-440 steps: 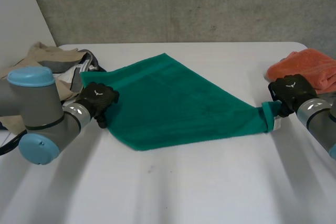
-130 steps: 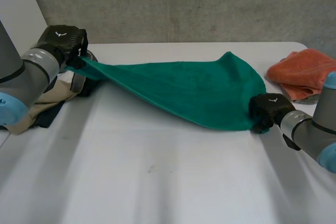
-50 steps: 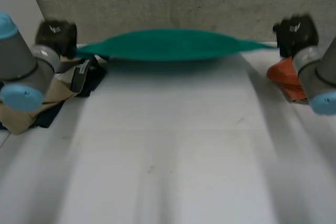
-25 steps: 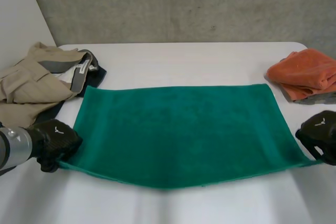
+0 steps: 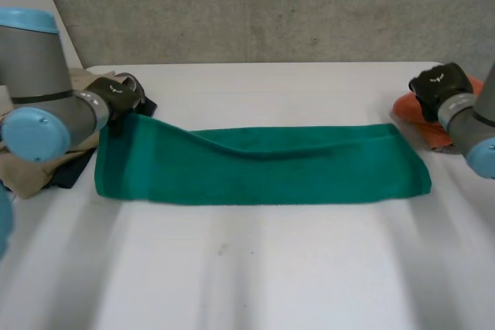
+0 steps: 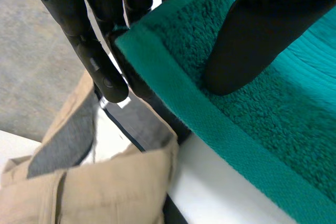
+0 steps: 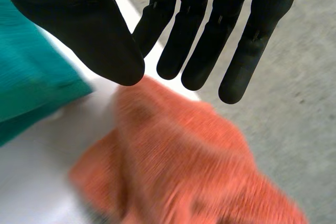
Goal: Fold the laundry.
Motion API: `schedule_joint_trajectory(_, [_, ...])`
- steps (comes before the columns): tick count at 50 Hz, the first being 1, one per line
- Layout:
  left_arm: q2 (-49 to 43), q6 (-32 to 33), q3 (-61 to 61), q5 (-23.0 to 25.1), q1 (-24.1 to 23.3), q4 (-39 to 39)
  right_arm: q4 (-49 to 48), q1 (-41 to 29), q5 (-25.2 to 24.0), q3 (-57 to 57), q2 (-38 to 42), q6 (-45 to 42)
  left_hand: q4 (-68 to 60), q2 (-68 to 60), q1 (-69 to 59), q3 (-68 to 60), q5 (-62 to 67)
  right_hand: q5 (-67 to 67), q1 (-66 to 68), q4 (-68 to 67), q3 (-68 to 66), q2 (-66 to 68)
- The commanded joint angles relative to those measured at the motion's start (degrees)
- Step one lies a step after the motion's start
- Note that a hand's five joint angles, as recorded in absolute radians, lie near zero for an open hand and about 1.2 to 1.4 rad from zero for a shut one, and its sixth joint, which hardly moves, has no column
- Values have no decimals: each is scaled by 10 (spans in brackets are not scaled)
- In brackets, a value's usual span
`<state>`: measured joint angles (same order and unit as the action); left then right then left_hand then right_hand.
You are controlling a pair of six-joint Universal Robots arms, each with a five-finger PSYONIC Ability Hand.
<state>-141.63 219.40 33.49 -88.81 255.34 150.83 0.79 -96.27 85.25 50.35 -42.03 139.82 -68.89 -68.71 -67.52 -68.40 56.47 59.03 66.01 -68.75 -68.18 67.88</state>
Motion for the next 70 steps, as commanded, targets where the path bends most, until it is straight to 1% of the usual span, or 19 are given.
schedule_joint_trajectory(1, [-99,0,-141,-21,-7,6,-61,-14,16,-112,101,-10,-111,-113,-125,-116,135,110,140,-113,-118,121])
schedule_joint_trajectory(5, [-146,1,-202,-45,-11,17,-80,-16,25,-175,162,-17,-111,-113,-125,-116,135,110,140,-113,-118,121])
schedule_joint_trajectory(8, [-153,0,-198,-55,-17,17,-74,-15,28,-194,180,-4,-111,-113,-125,-116,135,110,140,-113,-118,121])
schedule_joint_trajectory(9, [-152,0,-193,-55,-19,17,-69,-15,29,-194,179,4,-111,-113,-125,-116,135,63,93,-66,-71,74])
schedule_joint_trajectory(10, [-147,1,-185,-55,-21,18,-62,-16,29,-192,178,14,-111,-113,-125,-116,135,-154,-124,151,146,-143])
schedule_joint_trajectory(11, [-137,1,-167,-55,-27,19,-44,-16,31,-186,166,41,-111,-113,-125,-116,135,-486,-456,483,478,-475])
schedule_joint_trajectory(12, [-129,1,-157,-53,-29,20,-32,-16,29,-181,157,61,-111,-113,-125,-116,135,-561,-531,558,552,-549])
schedule_joint_trajectory(14, [-115,1,-137,-51,-32,28,-10,-15,25,-170,134,95,-111,-113,-125,-116,135,-567,-537,564,558,-555])
schedule_joint_trajectory(18, [-73,-3,-87,-47,-31,62,40,-8,-30,-136,80,178,-111,-113,-125,-116,135,-552,-521,549,543,-540])
schedule_joint_trajectory(19, [-57,-2,-67,-47,-29,79,54,-4,-68,-126,66,199,-111,-113,-125,-116,135,-503,-473,500,495,-492])
schedule_joint_trajectory(24, [-16,2,-8,-44,-26,117,83,14,-132,-116,51,215,-111,-113,-125,-116,135,-321,-291,319,313,-310])
schedule_joint_trajectory(28, [6,2,23,-44,-23,130,118,25,-137,-133,63,218,-111,-113,-125,-116,135,-261,-230,258,252,-249])
schedule_joint_trajectory(36, [18,-5,41,-43,-23,130,198,33,-147,-191,124,215,-111,-113,-125,-116,135,-262,-232,259,254,-251])
schedule_joint_trajectory(46, [10,-12,41,-43,-25,129,202,35,-142,-223,170,206,-100,-101,-113,-104,124,-287,-257,285,279,-276])
schedule_joint_trajectory(55, [7,-13,42,-43,-24,129,202,33,-124,-228,188,196,-98,-100,-112,-103,122,-256,-225,253,247,-244])
schedule_joint_trajectory(59, [6,-13,42,-43,-23,129,202,32,-119,-229,194,183,-99,-101,-113,-104,124,-126,-96,124,118,-115])
schedule_joint_trajectory(60, [6,-13,42,-43,-23,129,202,32,-119,-228,194,179,-98,-100,-112,-103,122,-49,-19,47,41,-38])
schedule_joint_trajectory(61, [6,-13,42,-43,-21,129,201,33,-118,-226,192,174,-99,-101,-113,-104,124,108,138,-111,-117,120])
schedule_joint_trajectory(70, [2,-13,40,-43,-21,130,162,26,-97,-225,185,172,-96,-98,-110,-101,120,110,140,-113,-118,121])
